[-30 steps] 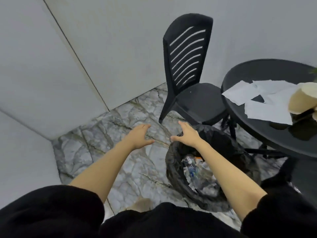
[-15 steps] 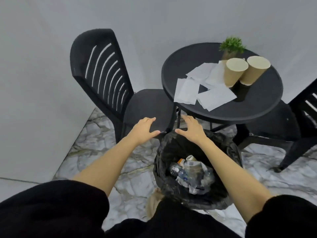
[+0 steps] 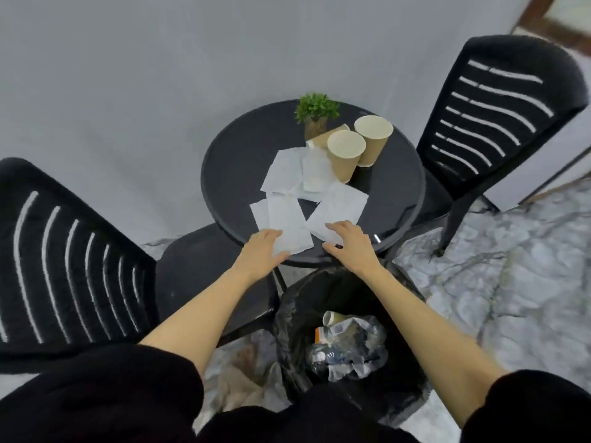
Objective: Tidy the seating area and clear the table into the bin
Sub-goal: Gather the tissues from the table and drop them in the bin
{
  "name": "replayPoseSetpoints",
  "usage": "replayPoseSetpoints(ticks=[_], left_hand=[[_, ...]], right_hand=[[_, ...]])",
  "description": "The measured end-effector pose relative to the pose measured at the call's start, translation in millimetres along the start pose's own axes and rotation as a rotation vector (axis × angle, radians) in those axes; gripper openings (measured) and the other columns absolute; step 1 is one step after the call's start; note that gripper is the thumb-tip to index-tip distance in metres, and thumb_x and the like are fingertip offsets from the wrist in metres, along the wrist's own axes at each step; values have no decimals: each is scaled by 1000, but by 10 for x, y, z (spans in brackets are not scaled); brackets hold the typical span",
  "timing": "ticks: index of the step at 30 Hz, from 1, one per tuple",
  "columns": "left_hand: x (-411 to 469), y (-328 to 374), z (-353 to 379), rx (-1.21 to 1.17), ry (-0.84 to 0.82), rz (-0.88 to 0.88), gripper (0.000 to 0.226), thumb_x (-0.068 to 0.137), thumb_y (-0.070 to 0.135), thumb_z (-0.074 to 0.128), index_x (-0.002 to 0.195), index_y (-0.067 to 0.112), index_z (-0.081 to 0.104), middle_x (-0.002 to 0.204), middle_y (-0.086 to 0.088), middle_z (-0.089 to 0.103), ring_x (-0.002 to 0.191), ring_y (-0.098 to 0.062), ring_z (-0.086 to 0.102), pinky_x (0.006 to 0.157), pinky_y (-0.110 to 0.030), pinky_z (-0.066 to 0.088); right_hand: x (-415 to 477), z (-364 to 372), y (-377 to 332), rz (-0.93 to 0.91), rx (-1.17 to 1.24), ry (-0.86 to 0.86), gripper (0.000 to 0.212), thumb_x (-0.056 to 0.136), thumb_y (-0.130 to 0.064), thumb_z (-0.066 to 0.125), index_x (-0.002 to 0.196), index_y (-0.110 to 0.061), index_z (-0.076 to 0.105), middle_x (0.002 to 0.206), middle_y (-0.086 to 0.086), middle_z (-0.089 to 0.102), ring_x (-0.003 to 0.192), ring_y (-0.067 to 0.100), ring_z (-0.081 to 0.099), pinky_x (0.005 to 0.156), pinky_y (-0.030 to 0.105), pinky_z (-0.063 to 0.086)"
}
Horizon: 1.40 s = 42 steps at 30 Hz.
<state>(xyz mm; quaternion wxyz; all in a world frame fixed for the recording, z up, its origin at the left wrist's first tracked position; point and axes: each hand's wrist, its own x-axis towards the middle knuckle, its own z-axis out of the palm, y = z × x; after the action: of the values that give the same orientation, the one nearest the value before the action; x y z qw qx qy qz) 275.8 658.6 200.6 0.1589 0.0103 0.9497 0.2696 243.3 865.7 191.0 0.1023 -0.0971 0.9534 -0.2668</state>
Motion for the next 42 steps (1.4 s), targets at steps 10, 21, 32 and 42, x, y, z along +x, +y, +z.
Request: replayPoseSetpoints(ticks=[10, 21, 32, 42], left_hand=[[928, -387, -217, 127, -120, 287, 59, 89, 32, 55, 141, 16, 33, 154, -8, 23, 141, -26, 21, 115, -39, 24], [1170, -588, -127, 98, -62, 563, 26, 87, 22, 57, 112, 15, 62, 120, -4, 54, 114, -24, 45, 83, -29, 43], [1201, -436, -250, -123, 22, 679, 15, 88, 14, 55, 100, 8, 62, 103, -6, 56, 99, -7, 44, 76, -23, 44], [1804, -426, -714, -110, 243, 690, 17, 87, 13, 57, 103, 11, 61, 106, -6, 58, 98, -9, 46, 77, -25, 47]], right_hand=[[463, 257, -283, 326, -31, 133, 40, 91, -24, 53, 131, -18, 51, 140, 6, 45, 126, 26, 43, 101, 41, 34], [327, 554, -383, 443, 38, 315, 23, 89, -9, 50, 107, -9, 65, 114, 7, 57, 108, 25, 46, 87, 32, 43], [362, 555, -590, 419, 132, 532, 14, 89, -11, 53, 92, -5, 65, 98, 7, 58, 94, 16, 51, 76, 24, 43], [1003, 196, -583, 298, 157, 542, 13, 87, -10, 57, 94, -4, 65, 102, 8, 58, 100, 18, 50, 77, 24, 41]])
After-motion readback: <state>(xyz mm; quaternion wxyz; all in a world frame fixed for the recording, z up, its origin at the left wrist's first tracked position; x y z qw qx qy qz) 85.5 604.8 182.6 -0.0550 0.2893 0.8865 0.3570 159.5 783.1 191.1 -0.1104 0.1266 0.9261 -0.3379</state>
